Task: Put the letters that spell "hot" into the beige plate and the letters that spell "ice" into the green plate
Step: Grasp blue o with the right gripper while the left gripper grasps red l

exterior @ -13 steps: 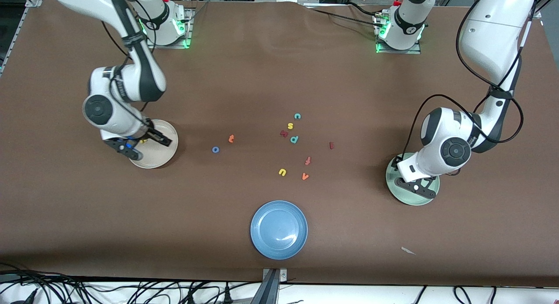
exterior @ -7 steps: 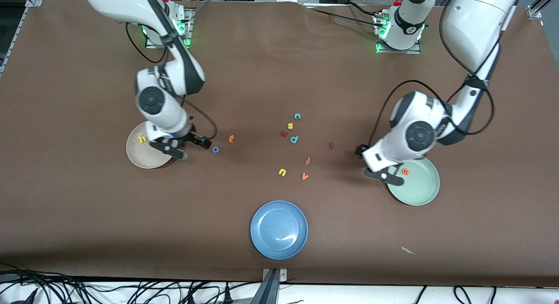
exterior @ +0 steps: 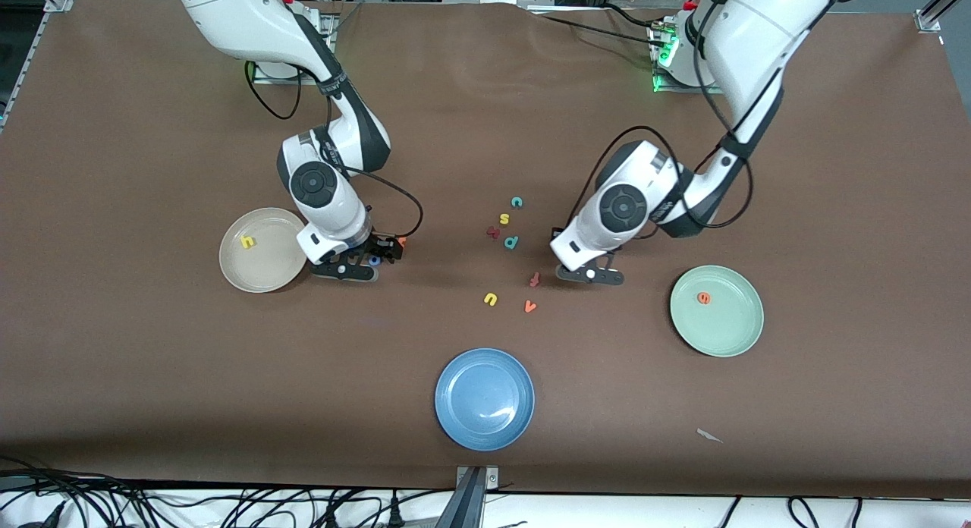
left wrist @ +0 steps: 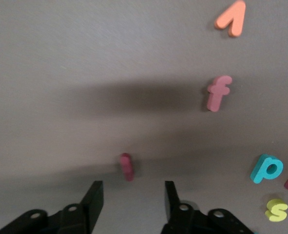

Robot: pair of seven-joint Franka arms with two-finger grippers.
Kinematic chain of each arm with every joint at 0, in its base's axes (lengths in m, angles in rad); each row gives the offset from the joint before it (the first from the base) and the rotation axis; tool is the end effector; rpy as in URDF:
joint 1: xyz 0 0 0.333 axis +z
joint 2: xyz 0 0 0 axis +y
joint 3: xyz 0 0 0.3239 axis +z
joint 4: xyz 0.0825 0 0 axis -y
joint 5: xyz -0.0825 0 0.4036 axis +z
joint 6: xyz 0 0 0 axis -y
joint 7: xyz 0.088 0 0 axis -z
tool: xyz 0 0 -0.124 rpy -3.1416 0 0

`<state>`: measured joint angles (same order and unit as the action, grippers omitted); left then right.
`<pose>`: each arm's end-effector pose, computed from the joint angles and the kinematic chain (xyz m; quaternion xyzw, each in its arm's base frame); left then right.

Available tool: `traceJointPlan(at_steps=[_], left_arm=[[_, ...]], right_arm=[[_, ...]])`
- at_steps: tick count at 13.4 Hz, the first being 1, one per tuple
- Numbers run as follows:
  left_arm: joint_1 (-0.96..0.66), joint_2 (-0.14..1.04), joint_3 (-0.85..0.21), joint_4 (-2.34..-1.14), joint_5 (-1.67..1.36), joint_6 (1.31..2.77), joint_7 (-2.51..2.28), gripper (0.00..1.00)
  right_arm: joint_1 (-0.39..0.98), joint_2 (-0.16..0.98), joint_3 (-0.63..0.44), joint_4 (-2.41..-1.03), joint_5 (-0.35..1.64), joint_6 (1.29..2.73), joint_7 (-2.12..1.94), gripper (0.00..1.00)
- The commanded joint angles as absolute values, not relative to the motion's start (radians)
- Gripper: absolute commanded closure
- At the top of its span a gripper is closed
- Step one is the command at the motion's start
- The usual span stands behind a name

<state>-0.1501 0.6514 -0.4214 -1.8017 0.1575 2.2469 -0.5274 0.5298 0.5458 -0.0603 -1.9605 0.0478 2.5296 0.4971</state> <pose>0.5575 -0.3378 0.1739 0.9939 -0.0464 -0.0972 0.0230 0.5666 0.2879 0.1698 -0.9995 0.0286 -0.0117 0.0043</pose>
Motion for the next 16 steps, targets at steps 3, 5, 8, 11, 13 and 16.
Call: traceJointPlan(at_steps=[3, 5, 8, 11, 13, 16], left_arm=[[-0.132, 0.653, -0.416, -1.824, 0.247, 2.264, -0.555, 0.48], [-0.136, 0.66, -0.416, -1.824, 0.249, 2.272, -0.564, 0.49], [-0.143, 0.67, -0.416, -1.824, 0.249, 2.289, -0.571, 0.49], [-0.143, 0.675, -0.416, -1.825, 0.274, 2.289, -0.571, 0.65], [-0.138, 0.684, -0.416, -1.825, 0.275, 2.292, -0.571, 0.66], [-0.137, 0.686, -0.417, -1.832, 0.275, 2.315, -0.571, 0.98]], right_arm=[[0.529, 0.598, -0.066, -1.937, 0.029, 2.579, 0.449, 0.18], [0.529, 0.609, -0.066, -1.937, 0.031, 2.582, 0.451, 0.21], [0.528, 0.609, -0.066, -1.937, 0.031, 2.58, 0.451, 0.47], [0.528, 0.609, -0.066, -1.937, 0.031, 2.58, 0.451, 0.57], [0.528, 0.609, -0.066, -1.937, 0.031, 2.579, 0.451, 0.62], [0.528, 0.609, -0.066, -1.939, 0.031, 2.577, 0.453, 0.75]])
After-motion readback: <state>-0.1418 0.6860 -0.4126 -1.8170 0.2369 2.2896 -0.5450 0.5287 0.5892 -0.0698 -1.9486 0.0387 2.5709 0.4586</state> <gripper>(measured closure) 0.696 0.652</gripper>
